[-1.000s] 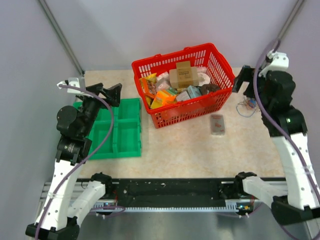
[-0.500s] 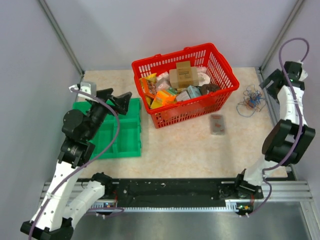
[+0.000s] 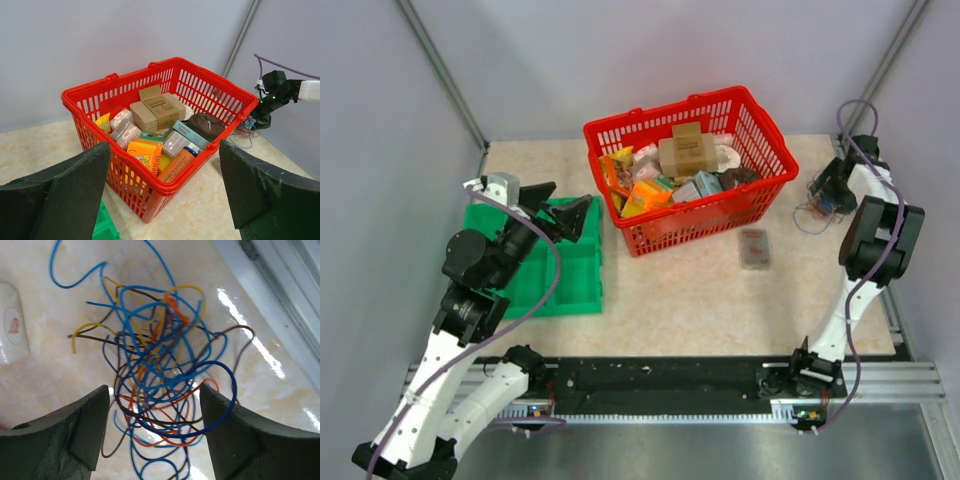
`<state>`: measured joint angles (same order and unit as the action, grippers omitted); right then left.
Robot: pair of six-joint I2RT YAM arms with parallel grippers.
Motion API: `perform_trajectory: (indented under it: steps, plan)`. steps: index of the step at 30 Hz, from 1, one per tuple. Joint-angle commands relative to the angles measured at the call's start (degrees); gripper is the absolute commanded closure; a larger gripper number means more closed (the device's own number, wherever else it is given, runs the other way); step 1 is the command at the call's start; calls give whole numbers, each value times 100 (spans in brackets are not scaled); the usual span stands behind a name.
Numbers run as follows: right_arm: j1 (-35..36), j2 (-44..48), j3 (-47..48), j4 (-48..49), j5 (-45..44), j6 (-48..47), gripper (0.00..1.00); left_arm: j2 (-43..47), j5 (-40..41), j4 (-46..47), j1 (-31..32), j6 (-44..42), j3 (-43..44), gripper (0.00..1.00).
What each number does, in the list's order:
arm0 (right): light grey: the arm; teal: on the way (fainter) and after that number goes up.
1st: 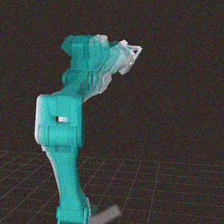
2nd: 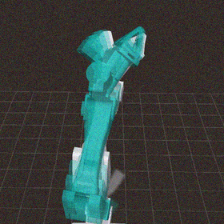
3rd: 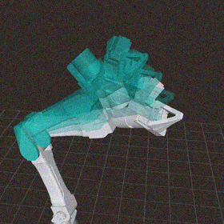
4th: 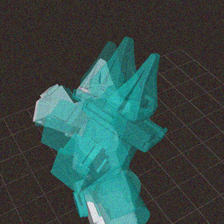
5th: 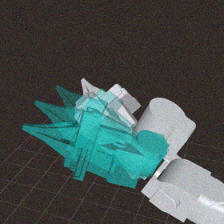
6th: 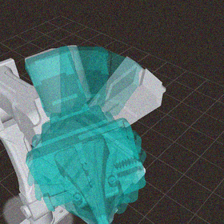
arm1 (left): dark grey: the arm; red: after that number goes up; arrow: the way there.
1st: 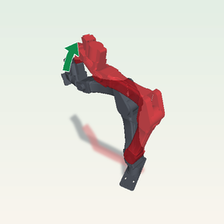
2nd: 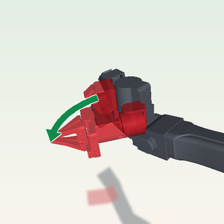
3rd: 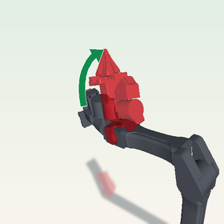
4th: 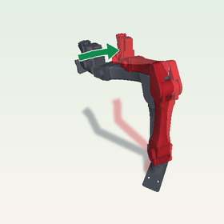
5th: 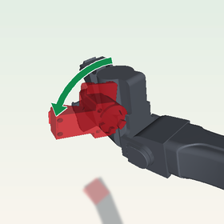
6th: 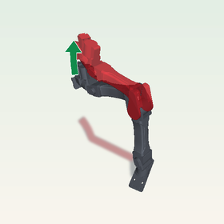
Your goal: Untangle the cables
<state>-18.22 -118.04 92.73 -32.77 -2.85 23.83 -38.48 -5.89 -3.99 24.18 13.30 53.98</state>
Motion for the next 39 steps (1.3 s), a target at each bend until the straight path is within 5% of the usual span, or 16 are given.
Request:
perform_trajectory:
  steps: [1, 4, 8, 9, 21, 24, 28, 32, 39]
  plan:
    - [231, -228, 483, 113, -294, -46, 33, 42, 18, 223, 34, -82, -19, 7]
    - [319, -412, 553, 26, -488, -28, 45, -36, 18, 223, 25, -73, -19, 8]
    - [319, -440, 484, -27, -356, 42, 95, -177, -61, 144, 25, -38, 34, 9]
    - [319, -274, 370, -53, -365, 94, 100, -221, -79, 144, 25, -21, 34, 9]
    - [670, 5806, -3549, -826, -840, 561, 100, -608, -360, 223, 95, 190, -1, 10]
    - [775, 6853, -3954, -1178, 87, 517, 100, -696, -465, 241, 104, 261, 8, 10]
    - [1784, 7531, -4113, -1495, 1205, 490, 100, -915, -790, 162, 156, 331, 130, 14]
    - [3251, 8006, -4613, -750, 2217, 867, 100, -1275, -1168, -31, 367, 226, 262, 17]
    - [5125, 7490, -5571, 1322, 2088, 1105, 100, -1198, -1986, -296, 980, 297, -245, 19]
